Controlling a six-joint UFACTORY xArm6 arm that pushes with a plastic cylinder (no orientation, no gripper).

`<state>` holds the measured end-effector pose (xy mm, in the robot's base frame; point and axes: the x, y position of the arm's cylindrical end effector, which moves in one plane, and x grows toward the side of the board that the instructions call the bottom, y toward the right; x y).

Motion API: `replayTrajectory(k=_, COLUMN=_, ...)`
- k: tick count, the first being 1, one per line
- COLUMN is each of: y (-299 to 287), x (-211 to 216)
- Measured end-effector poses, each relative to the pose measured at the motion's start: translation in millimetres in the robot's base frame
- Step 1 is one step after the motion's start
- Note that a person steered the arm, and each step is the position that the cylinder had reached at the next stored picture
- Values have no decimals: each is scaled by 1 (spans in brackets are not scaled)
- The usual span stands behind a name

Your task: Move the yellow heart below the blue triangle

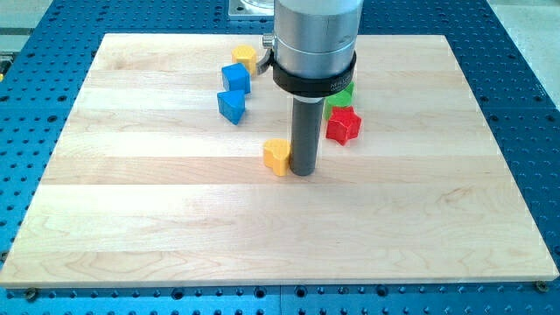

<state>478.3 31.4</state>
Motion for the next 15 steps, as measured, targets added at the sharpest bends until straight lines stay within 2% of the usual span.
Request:
replayTrajectory(k=1, y=-4, x=0)
replayTrajectory(k=3, y=-68, x=3)
replayTrajectory(k=4, y=-77, x=42)
replayTrajectory(k=5, y=-83, x=56)
replayTrajectory(k=7, y=-83, x=-5)
replayTrajectory(k=10, y=-83, x=-23)
replayTrajectory(k=12, y=-83, x=-23)
replayTrajectory(k=15, y=-15, x=6)
